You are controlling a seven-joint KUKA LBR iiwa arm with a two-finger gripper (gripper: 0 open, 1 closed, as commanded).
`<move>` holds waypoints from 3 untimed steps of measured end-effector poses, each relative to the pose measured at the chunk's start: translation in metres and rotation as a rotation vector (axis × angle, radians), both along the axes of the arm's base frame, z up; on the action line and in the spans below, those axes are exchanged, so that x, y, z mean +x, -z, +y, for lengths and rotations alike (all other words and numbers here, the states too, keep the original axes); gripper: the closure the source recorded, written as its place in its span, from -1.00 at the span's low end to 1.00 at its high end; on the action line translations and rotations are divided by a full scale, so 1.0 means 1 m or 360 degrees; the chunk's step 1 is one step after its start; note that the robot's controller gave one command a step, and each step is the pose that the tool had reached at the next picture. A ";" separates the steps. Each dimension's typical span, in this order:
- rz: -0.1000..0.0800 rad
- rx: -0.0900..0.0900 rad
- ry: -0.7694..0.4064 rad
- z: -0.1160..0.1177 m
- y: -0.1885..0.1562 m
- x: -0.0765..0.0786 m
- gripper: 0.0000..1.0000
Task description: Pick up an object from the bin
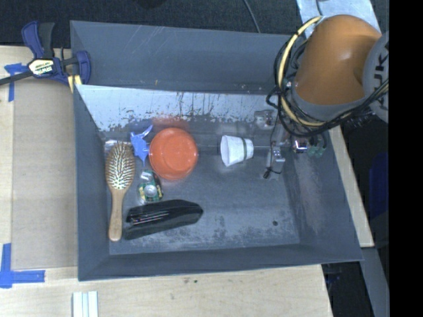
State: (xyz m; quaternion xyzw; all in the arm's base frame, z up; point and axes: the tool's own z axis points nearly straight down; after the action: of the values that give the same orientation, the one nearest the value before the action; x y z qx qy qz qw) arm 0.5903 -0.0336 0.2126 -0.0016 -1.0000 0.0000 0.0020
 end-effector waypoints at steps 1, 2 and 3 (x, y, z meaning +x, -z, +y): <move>-0.0013 -0.0001 -0.0002 0.000 -0.005 0.001 -1.00; -0.0021 0.0000 -0.0022 0.007 0.123 0.034 -1.00; -0.0034 -0.0002 0.0011 0.016 0.061 0.036 -1.00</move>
Offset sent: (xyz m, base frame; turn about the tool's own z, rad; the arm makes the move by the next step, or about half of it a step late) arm 0.0344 0.0096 -0.1426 -0.0160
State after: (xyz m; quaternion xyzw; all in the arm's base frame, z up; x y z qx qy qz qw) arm 0.6260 -0.0179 0.1518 -0.0050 -0.9999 0.0004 -0.0087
